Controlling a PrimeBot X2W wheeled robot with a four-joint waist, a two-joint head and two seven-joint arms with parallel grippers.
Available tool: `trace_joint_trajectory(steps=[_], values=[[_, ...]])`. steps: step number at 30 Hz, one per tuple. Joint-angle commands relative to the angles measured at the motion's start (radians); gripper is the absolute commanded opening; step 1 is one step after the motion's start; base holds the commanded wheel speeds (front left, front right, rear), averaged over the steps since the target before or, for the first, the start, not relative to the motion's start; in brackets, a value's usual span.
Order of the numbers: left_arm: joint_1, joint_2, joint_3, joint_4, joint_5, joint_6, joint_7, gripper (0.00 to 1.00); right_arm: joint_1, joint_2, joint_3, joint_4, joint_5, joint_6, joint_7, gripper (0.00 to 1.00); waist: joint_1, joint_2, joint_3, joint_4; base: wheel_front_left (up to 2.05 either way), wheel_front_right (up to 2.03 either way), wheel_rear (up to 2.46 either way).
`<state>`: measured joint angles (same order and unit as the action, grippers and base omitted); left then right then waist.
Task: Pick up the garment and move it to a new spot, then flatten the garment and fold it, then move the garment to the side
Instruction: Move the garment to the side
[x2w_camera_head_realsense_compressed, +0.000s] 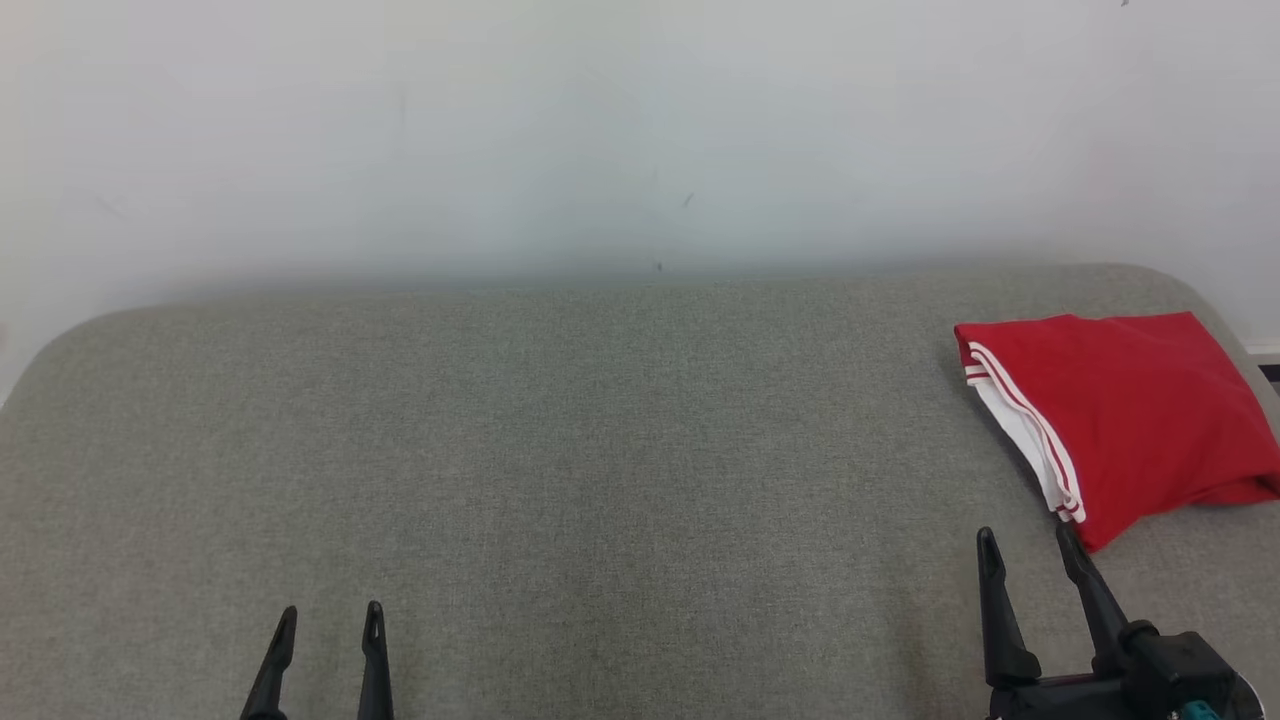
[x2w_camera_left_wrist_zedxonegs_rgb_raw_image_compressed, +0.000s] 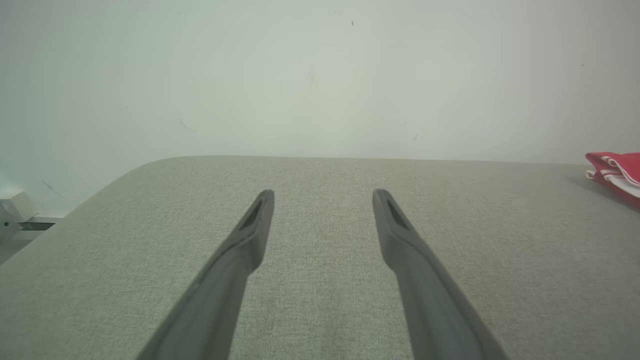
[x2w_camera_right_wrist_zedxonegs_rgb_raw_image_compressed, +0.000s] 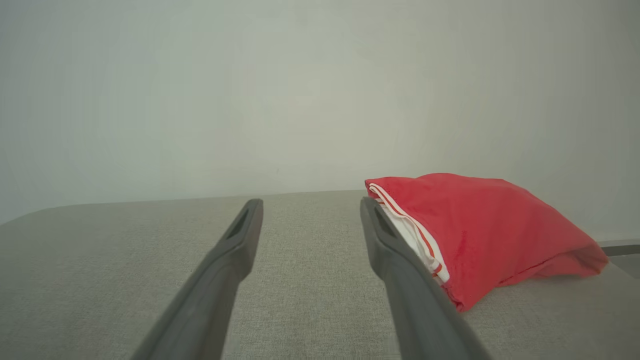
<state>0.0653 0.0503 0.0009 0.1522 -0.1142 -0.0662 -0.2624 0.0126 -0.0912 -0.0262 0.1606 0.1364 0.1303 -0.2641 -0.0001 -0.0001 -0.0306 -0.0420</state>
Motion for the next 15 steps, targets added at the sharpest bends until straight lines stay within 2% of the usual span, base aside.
trace_joint_trajectory(steps=[1, 15], values=[[0.017, 0.0, -0.002, -0.001, 0.0, 0.003, -0.002, 1.0, 0.014, 0.009, -0.005, -0.008, -0.016, 0.0, 0.0, 1.0, 0.0001, 0.0001, 0.0, 0.001, 0.0, 0.0, 0.0], [0.033, 0.0, 0.01, -0.03, -0.008, 0.003, -0.002, 1.0, 0.063, 0.038, -0.032, -0.028, -0.035, 0.0, 0.0, 1.0, 0.0001, 0.0001, -0.005, 0.007, 0.0, 0.0, 0.0]])
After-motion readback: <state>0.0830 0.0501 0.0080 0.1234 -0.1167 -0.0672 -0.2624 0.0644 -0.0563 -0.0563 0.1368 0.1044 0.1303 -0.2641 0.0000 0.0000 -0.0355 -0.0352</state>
